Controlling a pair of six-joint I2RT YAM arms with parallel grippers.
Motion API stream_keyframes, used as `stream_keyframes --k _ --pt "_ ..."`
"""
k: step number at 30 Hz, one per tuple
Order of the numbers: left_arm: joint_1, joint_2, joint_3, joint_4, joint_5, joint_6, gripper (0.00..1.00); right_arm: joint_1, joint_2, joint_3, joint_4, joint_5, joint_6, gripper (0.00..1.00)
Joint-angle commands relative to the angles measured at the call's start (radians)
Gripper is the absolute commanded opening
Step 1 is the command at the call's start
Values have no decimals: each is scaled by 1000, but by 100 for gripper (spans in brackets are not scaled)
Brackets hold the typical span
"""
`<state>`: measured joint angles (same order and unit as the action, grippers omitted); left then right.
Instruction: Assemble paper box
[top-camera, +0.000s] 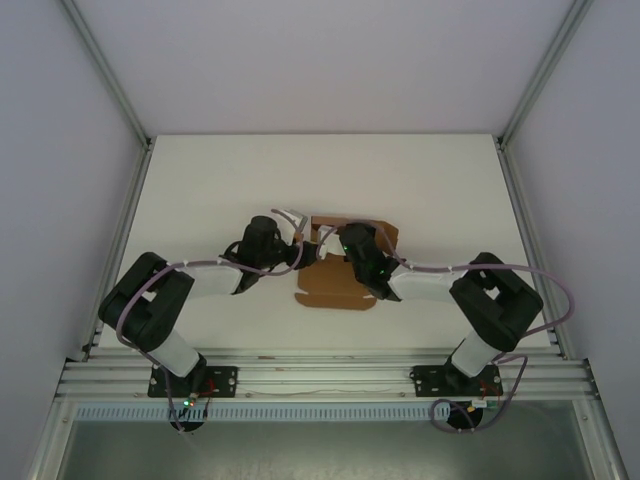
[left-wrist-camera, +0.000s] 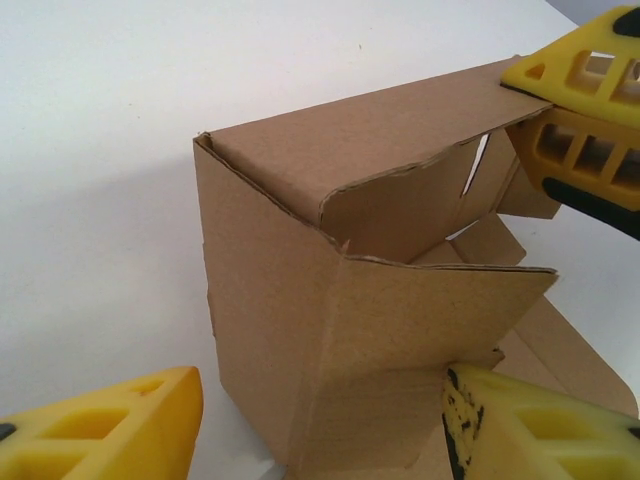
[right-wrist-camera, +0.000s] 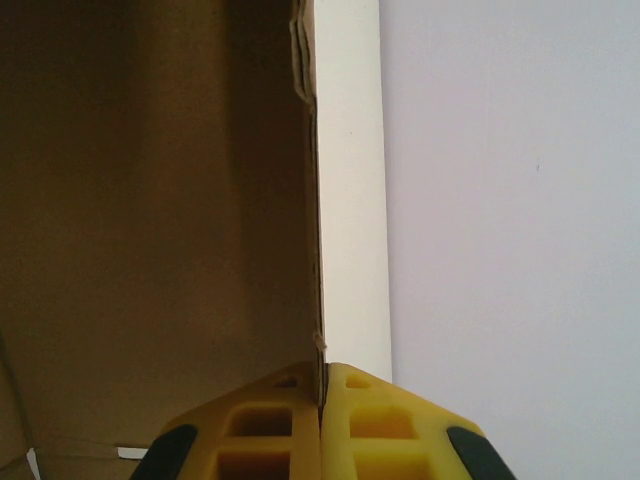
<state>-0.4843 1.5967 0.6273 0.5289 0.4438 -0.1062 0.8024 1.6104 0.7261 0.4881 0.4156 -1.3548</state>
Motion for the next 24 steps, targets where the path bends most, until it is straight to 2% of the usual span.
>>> stream_keyframes --k 1,6,15,18,21,23,24 --pt "1 31 43 -38 -80 0 60 9 -47 24 -33 -30 46 0" --pt "-1 67 58 5 -131 9 60 8 -66 35 -156 -65 90 0" --pt "-20 124 51 111 -226 23 56 37 -28 -3 -140 -12 110 0" --pt "-40 146 55 137 -273 29 50 60 -4 4 -149 0 132 0" --pt "-63 163 63 151 -381 18 37 66 15 11 -140 6 157 0" --pt "-75 180 78 148 -420 18 35 72 16 16 -144 2 184 0" --pt "-82 188 85 146 -442 16 31 74 12 18 -150 -4 198 0"
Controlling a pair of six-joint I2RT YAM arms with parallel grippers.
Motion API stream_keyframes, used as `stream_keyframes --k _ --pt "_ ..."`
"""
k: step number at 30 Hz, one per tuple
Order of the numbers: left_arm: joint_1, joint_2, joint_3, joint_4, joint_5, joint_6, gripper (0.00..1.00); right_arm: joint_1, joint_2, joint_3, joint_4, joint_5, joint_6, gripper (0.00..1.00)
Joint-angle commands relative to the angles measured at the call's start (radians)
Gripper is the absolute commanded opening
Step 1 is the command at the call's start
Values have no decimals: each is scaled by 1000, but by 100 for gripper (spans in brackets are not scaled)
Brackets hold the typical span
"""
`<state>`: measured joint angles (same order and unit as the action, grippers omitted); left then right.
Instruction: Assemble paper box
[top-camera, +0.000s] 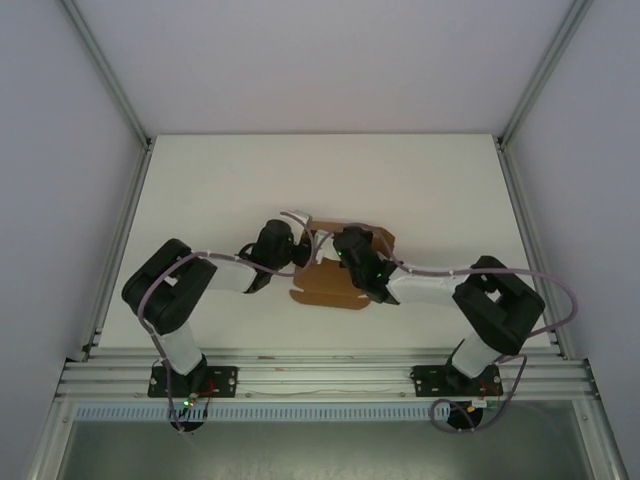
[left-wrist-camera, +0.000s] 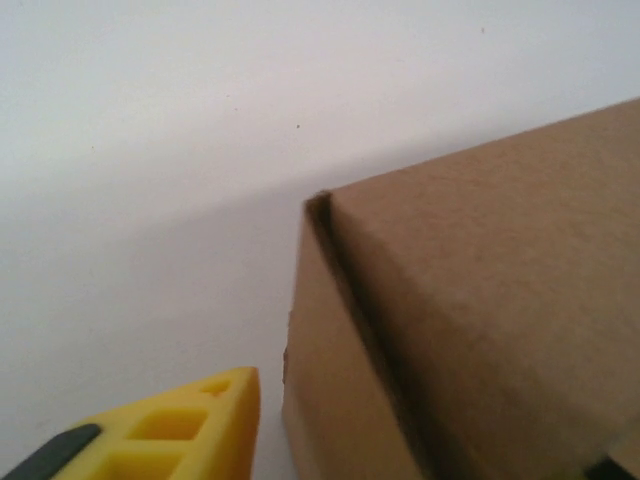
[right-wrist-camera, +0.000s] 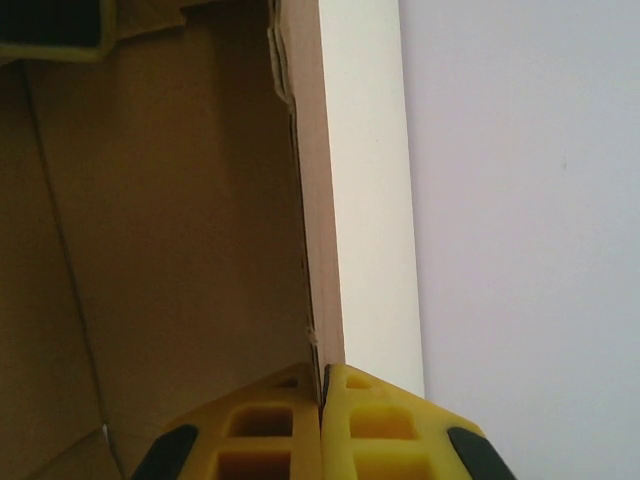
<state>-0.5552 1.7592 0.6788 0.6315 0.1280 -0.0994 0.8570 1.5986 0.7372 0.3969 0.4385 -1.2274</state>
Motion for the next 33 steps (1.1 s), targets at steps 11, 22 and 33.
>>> stream_keyframes --k 11,22,33 --pt "-57 68 57 51 -251 8 0 22 -108 22 -190 -60 361 32" --pt "-58 68 30 129 -101 35 0 -138 -493 -106 -325 -297 842 79" --pt "-72 113 53 198 -11 91 0 -321 -240 262 -601 -655 1086 85"
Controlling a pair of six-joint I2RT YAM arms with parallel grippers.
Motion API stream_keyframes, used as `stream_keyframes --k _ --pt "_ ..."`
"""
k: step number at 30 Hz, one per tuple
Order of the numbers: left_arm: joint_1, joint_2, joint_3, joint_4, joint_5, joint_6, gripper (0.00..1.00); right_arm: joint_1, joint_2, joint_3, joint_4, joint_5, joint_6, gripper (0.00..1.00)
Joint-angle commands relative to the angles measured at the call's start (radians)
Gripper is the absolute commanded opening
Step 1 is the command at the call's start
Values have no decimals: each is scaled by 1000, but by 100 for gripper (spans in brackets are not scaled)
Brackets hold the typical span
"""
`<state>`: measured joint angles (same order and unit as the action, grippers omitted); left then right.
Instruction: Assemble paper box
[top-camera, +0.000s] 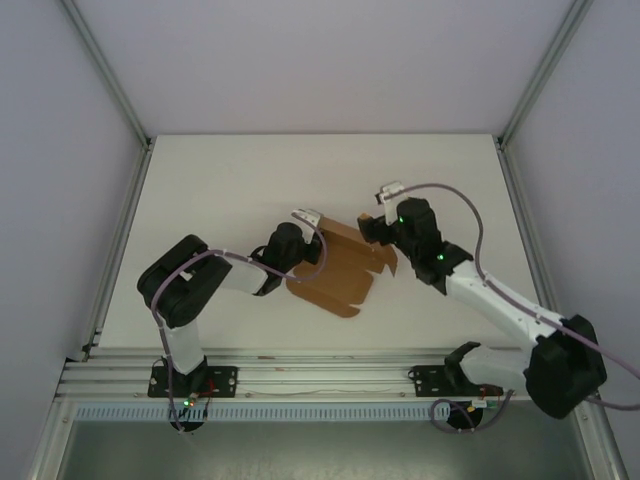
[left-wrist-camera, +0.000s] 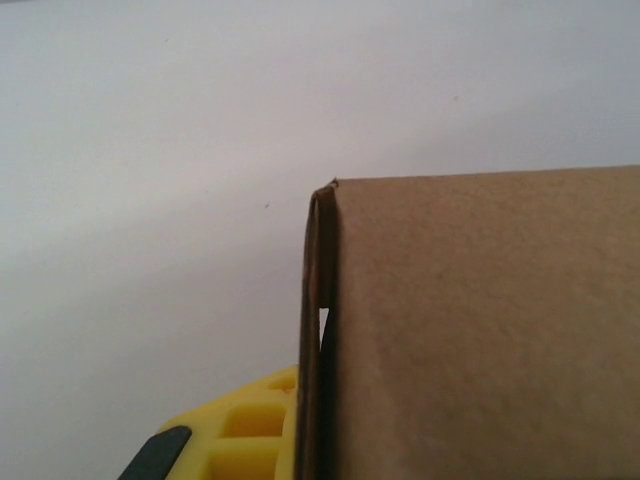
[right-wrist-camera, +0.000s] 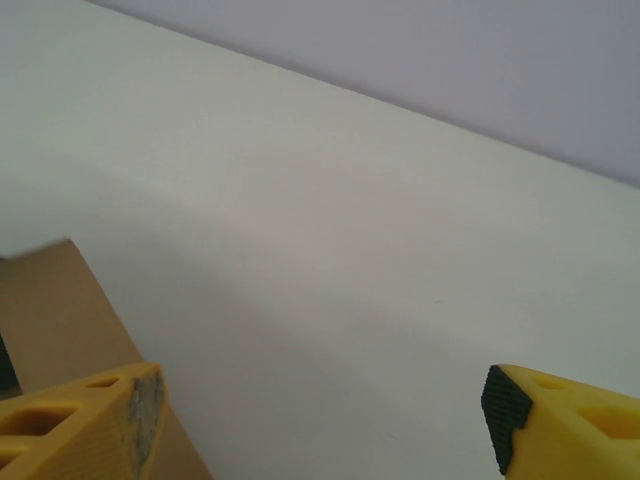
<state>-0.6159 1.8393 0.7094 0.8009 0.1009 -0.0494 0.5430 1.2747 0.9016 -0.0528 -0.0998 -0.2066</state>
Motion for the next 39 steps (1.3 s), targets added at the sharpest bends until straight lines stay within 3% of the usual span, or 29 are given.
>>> stream_keyframes --k 1,7,13,20,31,39 --pt "-13 41 31 19 20 52 0 -15 133 143 -198 -142 57 85" --pt "-23 60 60 -21 19 62 0 -34 322 305 -357 -247 50 83" --pt "-26 63 81 -57 7 73 0 -33 385 316 -364 -352 48 81" --pt "-30 60 69 -64 10 71 1 -35 491 342 -399 -259 55 78" --pt "-31 9 40 -105 -48 67 22 -36 501 324 -404 -314 95 75" --pt "-30 -19 37 -143 -125 110 30 -37 489 356 -450 -311 101 75"
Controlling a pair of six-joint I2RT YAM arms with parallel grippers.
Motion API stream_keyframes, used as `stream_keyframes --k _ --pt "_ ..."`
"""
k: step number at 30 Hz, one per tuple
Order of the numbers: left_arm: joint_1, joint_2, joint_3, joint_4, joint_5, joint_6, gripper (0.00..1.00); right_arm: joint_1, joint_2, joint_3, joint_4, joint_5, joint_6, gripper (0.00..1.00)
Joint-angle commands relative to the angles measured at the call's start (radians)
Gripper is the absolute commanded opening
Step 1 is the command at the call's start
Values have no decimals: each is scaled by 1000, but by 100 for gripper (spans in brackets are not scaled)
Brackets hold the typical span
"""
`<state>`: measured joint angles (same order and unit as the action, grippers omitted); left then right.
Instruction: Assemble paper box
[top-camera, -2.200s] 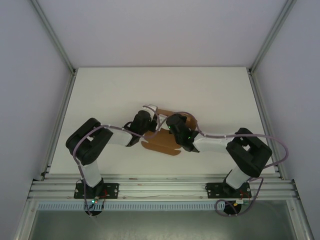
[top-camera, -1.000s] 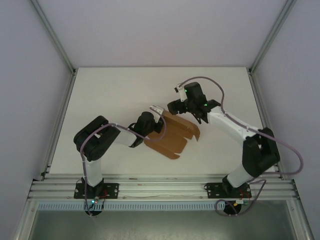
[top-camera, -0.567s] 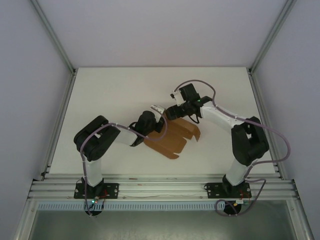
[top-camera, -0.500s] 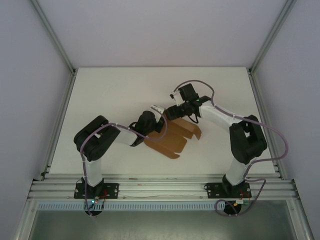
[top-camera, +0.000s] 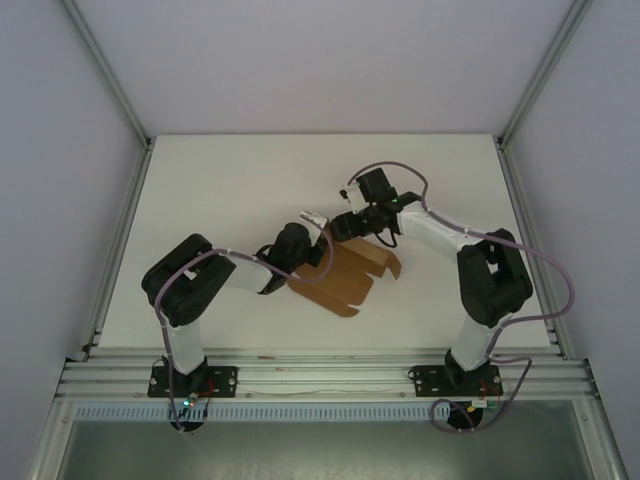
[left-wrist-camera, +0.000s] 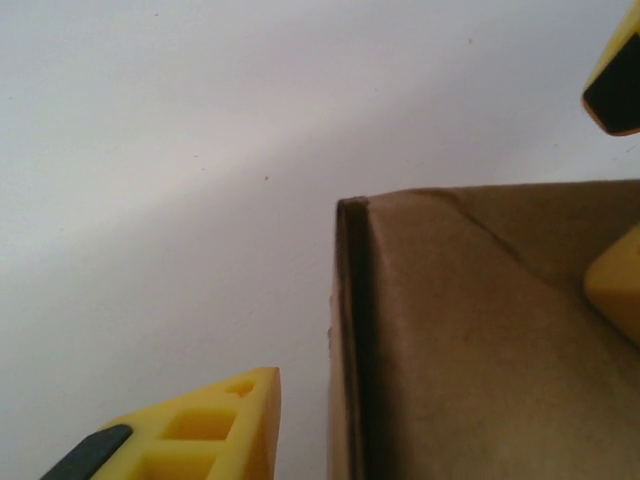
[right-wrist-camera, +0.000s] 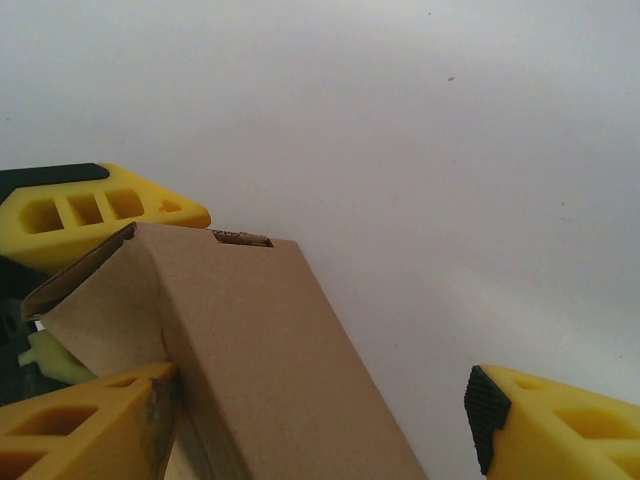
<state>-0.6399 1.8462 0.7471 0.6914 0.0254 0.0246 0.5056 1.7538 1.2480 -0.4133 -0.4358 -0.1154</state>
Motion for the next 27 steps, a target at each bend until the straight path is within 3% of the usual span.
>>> stream_keyframes --k 1,6,9,11,16,19,24,27 --pt "-7 -22 9 -53 -45 30 31 -1 15 18 -98 21 16 75" --pt "-7 21 19 25 -13 -4 33 -1 32 51 -123 -15 45 73" --pt "-7 50 74 11 -12 -13 18 -5 37 65 -143 -4 52 73" --pt "-7 76 103 4 -34 -13 0 -8 32 70 -149 4 58 73" --pt "-7 91 84 41 -100 -15 0 -21 -22 79 -153 58 63 75" --pt "-7 54 40 58 -133 -33 0 -34 -90 69 -135 134 80 83" --pt "-7 -55 24 -31 -212 -98 0 -60 -255 1 -81 300 109 100" --pt "-7 -94 46 -126 -233 -142 0 -67 -354 -65 -55 374 89 100"
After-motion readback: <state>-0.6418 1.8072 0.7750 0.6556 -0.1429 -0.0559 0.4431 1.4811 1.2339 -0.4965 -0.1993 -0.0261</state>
